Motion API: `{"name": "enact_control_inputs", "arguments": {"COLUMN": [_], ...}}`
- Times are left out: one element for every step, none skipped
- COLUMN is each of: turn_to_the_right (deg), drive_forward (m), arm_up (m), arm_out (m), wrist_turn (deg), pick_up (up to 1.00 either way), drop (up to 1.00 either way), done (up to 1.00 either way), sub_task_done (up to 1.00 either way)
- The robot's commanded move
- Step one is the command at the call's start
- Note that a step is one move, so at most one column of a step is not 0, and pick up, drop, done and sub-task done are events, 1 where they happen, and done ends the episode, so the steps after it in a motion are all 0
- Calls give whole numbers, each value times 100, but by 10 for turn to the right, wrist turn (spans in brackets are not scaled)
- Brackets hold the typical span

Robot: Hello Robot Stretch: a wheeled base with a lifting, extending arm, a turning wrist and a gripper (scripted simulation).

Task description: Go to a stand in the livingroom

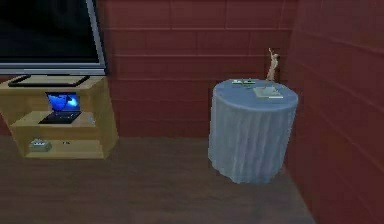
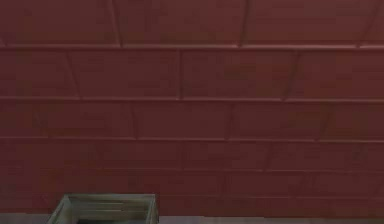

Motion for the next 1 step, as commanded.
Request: {"name": "enact_control_inputs", "arguments": {"turn_to_the_right": [-90], "drive_forward": [0], "arm_up": [0], "arm_out": [0], "wrist_turn": [0], "pick_up": [0], "drop": [0], "done": [0], "sub_task_done": [0]}}
